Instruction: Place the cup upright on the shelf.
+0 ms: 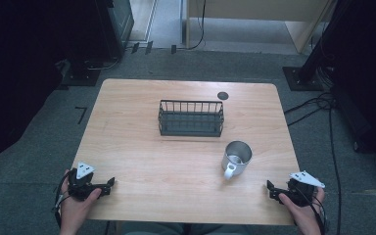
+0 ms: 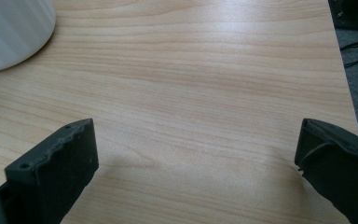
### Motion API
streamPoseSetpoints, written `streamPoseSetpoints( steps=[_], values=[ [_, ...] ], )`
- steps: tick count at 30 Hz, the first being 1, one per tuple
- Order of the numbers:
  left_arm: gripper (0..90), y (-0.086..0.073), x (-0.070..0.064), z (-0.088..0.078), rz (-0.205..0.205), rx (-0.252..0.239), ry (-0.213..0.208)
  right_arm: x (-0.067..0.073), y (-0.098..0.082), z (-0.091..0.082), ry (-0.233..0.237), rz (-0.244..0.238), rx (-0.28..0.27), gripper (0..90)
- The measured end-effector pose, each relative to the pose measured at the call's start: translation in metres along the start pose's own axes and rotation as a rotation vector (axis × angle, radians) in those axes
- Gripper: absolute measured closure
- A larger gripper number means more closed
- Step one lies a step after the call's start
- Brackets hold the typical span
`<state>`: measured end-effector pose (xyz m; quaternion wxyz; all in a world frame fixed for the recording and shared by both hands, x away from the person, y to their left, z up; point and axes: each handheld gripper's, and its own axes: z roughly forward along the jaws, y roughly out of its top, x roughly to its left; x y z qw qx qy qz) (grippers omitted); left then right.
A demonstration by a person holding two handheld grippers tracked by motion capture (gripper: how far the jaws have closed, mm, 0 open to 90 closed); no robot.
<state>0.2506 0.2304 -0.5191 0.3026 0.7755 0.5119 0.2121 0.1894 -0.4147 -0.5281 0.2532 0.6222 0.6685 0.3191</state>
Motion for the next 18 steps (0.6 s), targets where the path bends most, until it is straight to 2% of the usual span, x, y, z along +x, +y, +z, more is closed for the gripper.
streamPoseSetpoints(
  steps=[2, 6, 18],
  values=[
    [0.0, 0.0, 0.0, 0.0, 0.0, 0.0, 0.0, 0.0, 0.001, 0.0, -0.008, 0.009, -0.01, 0.0],
    [0.0, 0.0, 0.0, 0.0, 0.0, 0.0, 0.0, 0.006, 0.005, -0.003, 0.016, 0.033, -0.023, 0.0],
    [0.0, 0.0, 0.0, 0.0, 0.0, 0.0, 0.0, 0.041, 0.034, -0.005, 0.101, -0.04, -0.09, 2.7]
  ],
)
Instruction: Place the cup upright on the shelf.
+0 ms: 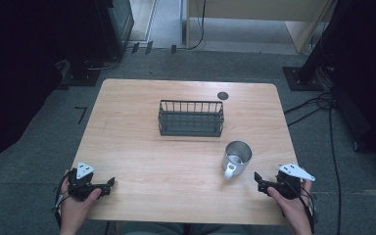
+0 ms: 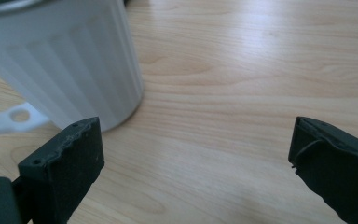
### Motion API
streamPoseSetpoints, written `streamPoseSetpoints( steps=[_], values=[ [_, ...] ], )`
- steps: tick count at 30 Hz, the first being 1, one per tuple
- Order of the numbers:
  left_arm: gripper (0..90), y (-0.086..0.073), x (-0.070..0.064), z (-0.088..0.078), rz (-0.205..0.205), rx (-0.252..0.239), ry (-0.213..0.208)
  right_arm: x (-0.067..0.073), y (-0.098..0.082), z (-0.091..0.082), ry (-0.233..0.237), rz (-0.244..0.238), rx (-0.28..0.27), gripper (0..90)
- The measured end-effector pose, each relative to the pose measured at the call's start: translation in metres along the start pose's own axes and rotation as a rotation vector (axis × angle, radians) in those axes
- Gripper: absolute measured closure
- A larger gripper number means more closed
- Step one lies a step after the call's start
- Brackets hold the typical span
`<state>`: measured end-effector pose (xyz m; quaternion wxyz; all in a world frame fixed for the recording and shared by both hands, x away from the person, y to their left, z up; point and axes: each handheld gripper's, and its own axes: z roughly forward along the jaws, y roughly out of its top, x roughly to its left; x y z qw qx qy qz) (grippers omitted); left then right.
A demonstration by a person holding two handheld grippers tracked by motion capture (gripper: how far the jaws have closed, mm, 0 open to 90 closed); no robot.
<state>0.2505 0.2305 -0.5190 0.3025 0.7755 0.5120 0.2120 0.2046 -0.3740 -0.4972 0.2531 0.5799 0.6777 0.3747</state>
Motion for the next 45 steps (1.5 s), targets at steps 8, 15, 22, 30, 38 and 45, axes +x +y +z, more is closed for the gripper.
streamPoseSetpoints(
  steps=[8, 15, 22, 30, 38, 45],
  values=[
    [0.0, 0.0, 0.0, 0.0, 0.0, 0.0, 0.0, 0.012, 0.014, 0.01, 0.033, -0.055, -0.019, 5.0],
    [0.0, 0.0, 0.0, 0.0, -0.001, -0.001, 0.0, 0.02, 0.023, 0.019, 0.141, -0.11, -0.034, 6.4],
    [0.0, 0.0, 0.0, 0.0, -0.001, -0.001, 0.0, 0.029, 0.029, 0.024, 0.217, -0.161, -0.048, 5.8],
    [0.0, 0.0, 0.0, 0.0, -0.001, -0.002, 0.0, 0.042, 0.037, 0.038, 0.252, -0.204, -0.039, 3.8],
    [0.0, 0.0, 0.0, 0.0, -0.003, -0.003, -0.002, 0.058, 0.038, 0.049, 0.197, -0.202, -0.021, 6.0],
    [0.0, 0.0, 0.0, 0.0, -0.001, -0.002, -0.001, 0.083, 0.04, 0.048, 0.059, -0.123, 0.0, 8.5]
  ],
)
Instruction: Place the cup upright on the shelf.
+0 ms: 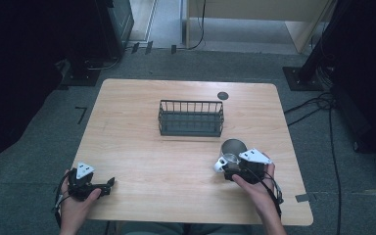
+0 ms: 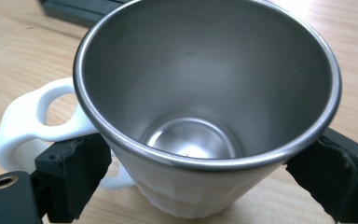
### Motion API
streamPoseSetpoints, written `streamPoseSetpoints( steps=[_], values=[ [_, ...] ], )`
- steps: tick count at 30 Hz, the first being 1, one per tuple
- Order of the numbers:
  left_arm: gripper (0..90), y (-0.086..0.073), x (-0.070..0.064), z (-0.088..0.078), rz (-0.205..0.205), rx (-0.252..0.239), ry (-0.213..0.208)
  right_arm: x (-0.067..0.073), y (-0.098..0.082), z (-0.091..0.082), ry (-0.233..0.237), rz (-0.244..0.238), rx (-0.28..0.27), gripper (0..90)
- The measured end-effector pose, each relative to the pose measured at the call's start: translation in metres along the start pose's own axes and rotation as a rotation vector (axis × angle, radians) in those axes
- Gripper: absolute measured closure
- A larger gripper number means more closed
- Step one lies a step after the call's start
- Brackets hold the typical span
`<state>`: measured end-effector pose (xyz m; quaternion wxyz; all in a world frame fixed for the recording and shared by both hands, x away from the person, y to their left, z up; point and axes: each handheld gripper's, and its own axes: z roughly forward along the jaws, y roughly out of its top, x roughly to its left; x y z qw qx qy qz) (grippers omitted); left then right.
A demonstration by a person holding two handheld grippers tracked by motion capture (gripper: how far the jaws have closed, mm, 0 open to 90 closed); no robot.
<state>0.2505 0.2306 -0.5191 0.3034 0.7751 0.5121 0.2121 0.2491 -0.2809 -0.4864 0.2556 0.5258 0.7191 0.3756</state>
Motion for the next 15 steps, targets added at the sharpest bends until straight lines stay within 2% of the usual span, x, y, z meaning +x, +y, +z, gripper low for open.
streamPoseSetpoints(
  steps=[5, 6, 9, 12, 15],
  values=[
    [0.0, 0.0, 0.0, 0.0, -0.002, -0.002, 0.0, 0.02, 0.003, 0.002, -0.112, 0.083, 0.022, 8.4],
    [0.0, 0.0, 0.0, 0.0, -0.002, -0.002, 0.0, 0.023, 0.004, 0.003, -0.135, 0.091, 0.02, 8.3],
    [0.0, 0.0, 0.0, 0.0, 0.0, 0.0, 0.0, 0.029, 0.004, 0.006, -0.16, 0.095, 0.009, 6.2],
    [0.0, 0.0, 0.0, 0.0, -0.002, -0.001, -0.002, 0.026, 0.003, 0.008, -0.124, 0.085, 0.007, 2.3],
    [0.0, 0.0, 0.0, 0.0, -0.002, -0.001, -0.002, 0.017, -0.001, 0.006, -0.039, 0.036, -0.003, 1.7]
  ],
)
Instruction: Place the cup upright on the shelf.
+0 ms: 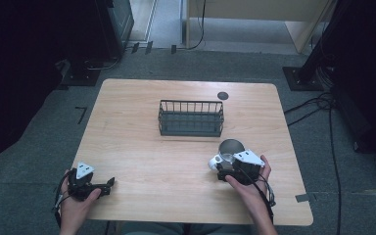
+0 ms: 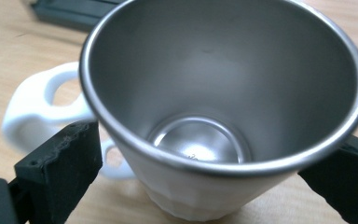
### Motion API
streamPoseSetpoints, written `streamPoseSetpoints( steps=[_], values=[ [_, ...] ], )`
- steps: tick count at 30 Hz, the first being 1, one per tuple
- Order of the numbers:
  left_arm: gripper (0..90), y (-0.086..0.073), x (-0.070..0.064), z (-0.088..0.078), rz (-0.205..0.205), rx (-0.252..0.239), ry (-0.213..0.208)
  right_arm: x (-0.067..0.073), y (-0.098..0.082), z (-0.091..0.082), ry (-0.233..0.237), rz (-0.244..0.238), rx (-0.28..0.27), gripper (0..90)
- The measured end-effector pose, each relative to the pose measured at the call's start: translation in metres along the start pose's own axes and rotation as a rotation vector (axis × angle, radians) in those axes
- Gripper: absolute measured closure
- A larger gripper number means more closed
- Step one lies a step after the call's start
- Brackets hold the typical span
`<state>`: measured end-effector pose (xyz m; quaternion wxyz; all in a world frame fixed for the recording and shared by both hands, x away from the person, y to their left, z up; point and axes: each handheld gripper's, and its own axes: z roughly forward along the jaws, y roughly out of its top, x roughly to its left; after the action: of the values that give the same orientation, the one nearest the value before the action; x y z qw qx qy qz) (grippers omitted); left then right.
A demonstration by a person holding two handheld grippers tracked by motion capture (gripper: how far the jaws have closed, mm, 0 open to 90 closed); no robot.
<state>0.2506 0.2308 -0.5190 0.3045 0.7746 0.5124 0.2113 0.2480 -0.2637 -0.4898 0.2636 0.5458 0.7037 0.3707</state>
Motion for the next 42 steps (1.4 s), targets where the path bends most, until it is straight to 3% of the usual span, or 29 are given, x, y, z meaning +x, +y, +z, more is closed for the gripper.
streamPoseSetpoints(
  steps=[2, 3, 4, 5, 8, 12, 15, 17, 18, 21, 28, 34, 42],
  values=[
    [0.0, 0.0, 0.0, 0.0, 0.0, 0.0, 0.0, -0.01, -0.001, -0.001, 0.074, -0.056, -0.007, 1.6],
    [0.0, 0.0, 0.0, 0.0, 0.0, 0.0, 0.0, -0.01, -0.001, -0.001, 0.074, -0.056, -0.007, 1.6],
    [0.0, 0.0, 0.0, 0.0, 0.002, 0.001, 0.001, -0.017, -0.001, -0.001, 0.12, -0.07, -0.013, 1.6],
    [0.0, 0.0, 0.0, 0.0, 0.002, 0.001, 0.002, -0.031, 0.0, -0.001, 0.197, -0.112, -0.021, 1.6],
    [0.0, 0.0, 0.0, 0.0, 0.001, 0.001, 0.002, -0.042, 0.003, 0.0, 0.241, -0.174, -0.034, 1.3],
    [0.0, 0.0, 0.0, 0.0, 0.001, 0.001, 0.002, -0.046, 0.01, 0.002, 0.286, -0.231, -0.045, 0.5],
    [0.0, 0.0, 0.0, 0.0, 0.002, 0.002, 0.002, -0.047, 0.015, 0.008, 0.317, -0.248, -0.035, 0.1],
    [0.0, 0.0, 0.0, 0.0, 0.001, 0.001, 0.002, -0.047, 0.016, 0.009, 0.32, -0.25, -0.039, 0.5],
    [0.0, 0.0, 0.0, 0.0, 0.001, 0.002, 0.002, -0.043, 0.017, 0.01, 0.318, -0.259, -0.056, 6.3],
    [0.0, 0.0, 0.0, 0.0, 0.002, 0.001, 0.002, -0.036, 0.017, 0.009, 0.287, -0.268, -0.07, 6.8],
    [0.0, 0.0, 0.0, 0.0, 0.002, 0.001, 0.002, -0.021, 0.018, 0.008, 0.195, -0.187, -0.08, 7.1],
    [0.0, 0.0, 0.0, 0.0, 0.002, 0.002, 0.002, -0.014, 0.034, 0.004, 0.145, -0.108, -0.118, 7.1],
    [0.0, 0.0, -0.001, 0.0, 0.005, 0.001, -0.002, -0.001, 0.061, -0.001, 0.136, -0.101, -0.152, 7.1]
  ],
)
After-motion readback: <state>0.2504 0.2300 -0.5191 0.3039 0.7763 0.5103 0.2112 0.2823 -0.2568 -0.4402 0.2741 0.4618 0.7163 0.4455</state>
